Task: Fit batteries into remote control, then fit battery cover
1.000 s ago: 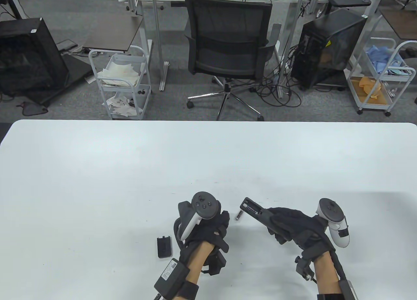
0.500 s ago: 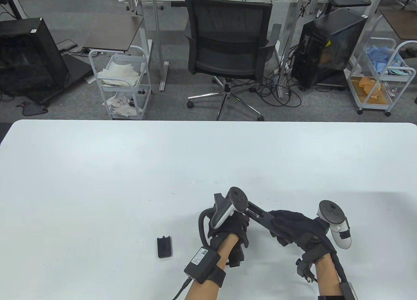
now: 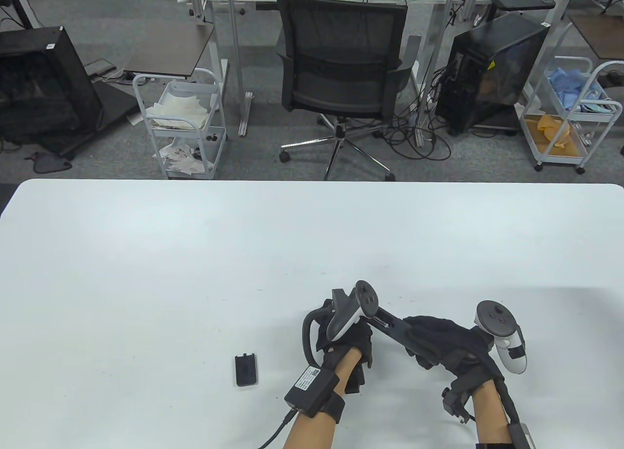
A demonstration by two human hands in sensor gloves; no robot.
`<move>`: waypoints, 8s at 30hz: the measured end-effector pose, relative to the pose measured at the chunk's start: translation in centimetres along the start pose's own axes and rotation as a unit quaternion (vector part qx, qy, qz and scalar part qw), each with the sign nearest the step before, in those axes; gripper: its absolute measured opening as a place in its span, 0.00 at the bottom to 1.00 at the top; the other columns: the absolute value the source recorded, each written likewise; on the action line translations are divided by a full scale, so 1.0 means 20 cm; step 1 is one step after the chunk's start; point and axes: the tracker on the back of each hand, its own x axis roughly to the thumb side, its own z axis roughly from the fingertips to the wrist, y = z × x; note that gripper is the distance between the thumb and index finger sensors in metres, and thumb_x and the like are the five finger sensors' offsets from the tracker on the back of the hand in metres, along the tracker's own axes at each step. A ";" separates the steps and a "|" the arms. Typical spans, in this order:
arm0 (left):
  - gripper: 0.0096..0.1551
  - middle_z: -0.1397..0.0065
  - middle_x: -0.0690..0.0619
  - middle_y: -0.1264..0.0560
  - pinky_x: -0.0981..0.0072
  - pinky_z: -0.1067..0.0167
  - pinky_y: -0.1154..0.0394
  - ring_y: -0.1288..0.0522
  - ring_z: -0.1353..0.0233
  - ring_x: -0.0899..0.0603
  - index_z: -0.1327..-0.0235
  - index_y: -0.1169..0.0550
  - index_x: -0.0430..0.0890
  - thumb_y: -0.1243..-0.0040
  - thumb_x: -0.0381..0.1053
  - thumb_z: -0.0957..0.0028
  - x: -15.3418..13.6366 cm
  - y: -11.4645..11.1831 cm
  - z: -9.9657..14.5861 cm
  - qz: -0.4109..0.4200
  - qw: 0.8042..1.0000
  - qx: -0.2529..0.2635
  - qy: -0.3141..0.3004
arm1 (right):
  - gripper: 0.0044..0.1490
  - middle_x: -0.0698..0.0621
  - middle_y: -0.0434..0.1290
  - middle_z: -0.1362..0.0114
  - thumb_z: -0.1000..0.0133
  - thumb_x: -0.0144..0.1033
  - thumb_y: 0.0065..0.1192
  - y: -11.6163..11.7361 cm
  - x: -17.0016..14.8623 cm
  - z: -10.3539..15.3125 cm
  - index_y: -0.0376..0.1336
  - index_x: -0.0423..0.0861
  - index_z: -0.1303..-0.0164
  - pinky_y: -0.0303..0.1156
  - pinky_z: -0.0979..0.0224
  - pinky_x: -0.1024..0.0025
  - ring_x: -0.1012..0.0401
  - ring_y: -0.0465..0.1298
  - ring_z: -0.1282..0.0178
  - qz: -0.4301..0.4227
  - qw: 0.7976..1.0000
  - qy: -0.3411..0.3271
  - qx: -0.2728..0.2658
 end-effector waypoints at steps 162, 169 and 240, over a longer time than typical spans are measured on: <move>0.39 0.18 0.31 0.40 0.29 0.30 0.42 0.37 0.23 0.29 0.15 0.38 0.39 0.48 0.61 0.31 -1.15 0.40 0.55 0.263 0.947 0.067 -0.172 | 0.32 0.44 0.82 0.44 0.39 0.46 0.65 0.37 0.11 -0.02 0.66 0.43 0.28 0.78 0.46 0.62 0.61 0.81 0.61 -0.037 0.992 -0.044 0.115; 0.37 0.17 0.33 0.40 0.29 0.28 0.46 0.42 0.21 0.29 0.16 0.38 0.41 0.45 0.58 0.32 -1.25 0.33 0.52 0.208 0.966 0.045 -0.146 | 0.32 0.44 0.82 0.44 0.39 0.46 0.64 0.39 0.11 -0.03 0.65 0.44 0.27 0.78 0.46 0.63 0.61 0.81 0.60 -0.034 0.991 -0.041 0.121; 0.45 0.24 0.38 0.34 0.39 0.33 0.30 0.24 0.39 0.41 0.16 0.47 0.42 0.36 0.50 0.36 -1.00 0.16 0.51 0.216 0.922 -0.125 -0.295 | 0.32 0.43 0.82 0.45 0.39 0.46 0.65 0.39 0.10 -0.02 0.66 0.43 0.28 0.78 0.47 0.62 0.60 0.81 0.61 0.001 0.994 -0.033 0.104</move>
